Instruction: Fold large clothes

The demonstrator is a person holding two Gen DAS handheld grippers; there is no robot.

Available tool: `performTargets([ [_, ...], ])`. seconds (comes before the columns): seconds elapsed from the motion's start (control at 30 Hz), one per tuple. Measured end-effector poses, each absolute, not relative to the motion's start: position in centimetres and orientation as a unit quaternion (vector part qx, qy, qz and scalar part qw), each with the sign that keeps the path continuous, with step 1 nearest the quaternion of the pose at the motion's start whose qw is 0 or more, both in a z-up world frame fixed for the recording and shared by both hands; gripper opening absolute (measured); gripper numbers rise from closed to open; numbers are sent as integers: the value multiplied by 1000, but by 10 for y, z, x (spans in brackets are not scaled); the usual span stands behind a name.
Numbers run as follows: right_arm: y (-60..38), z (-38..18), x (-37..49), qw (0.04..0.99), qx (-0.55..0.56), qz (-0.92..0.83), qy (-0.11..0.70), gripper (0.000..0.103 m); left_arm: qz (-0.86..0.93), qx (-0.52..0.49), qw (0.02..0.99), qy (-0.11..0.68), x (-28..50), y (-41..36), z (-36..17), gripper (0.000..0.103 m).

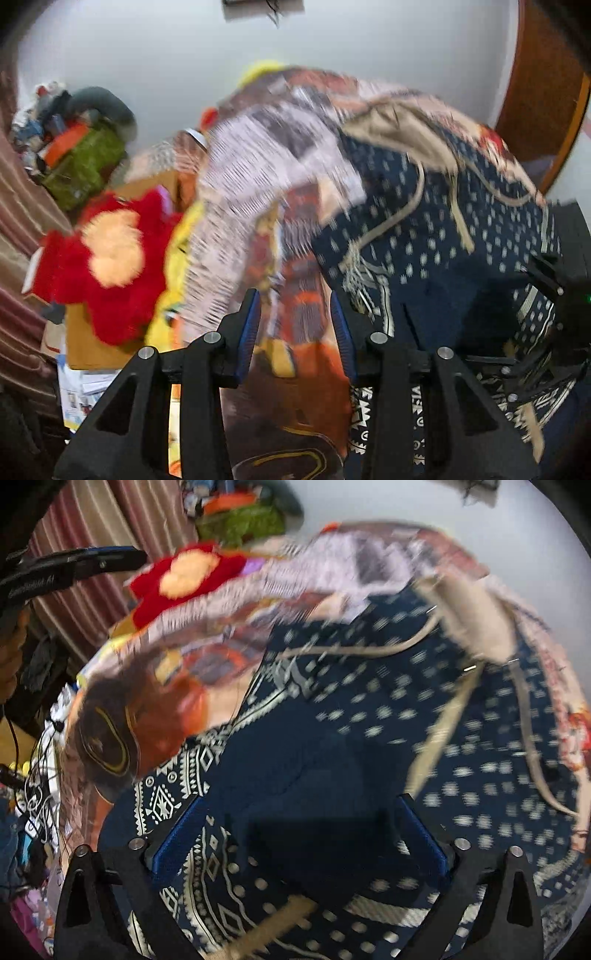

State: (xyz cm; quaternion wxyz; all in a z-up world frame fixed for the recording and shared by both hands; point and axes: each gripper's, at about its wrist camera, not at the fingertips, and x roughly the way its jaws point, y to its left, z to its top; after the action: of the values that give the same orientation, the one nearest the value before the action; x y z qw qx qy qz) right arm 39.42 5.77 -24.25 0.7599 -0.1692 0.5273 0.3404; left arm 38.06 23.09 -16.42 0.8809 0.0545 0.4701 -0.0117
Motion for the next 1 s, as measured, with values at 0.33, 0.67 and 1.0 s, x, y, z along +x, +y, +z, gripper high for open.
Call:
performTargets([
  [0.33, 82, -280, 396, 735, -190, 342, 553, 44, -45, 52, 863, 500, 374, 212, -209, 39],
  [0.67, 42, -239, 390, 784, -112, 342, 506, 7, -18, 52, 873, 485, 363, 200, -192, 52],
  [1.0, -16, -190, 395, 830, -60, 312, 459, 6, -7, 42, 849, 527, 341, 190, -213, 68],
])
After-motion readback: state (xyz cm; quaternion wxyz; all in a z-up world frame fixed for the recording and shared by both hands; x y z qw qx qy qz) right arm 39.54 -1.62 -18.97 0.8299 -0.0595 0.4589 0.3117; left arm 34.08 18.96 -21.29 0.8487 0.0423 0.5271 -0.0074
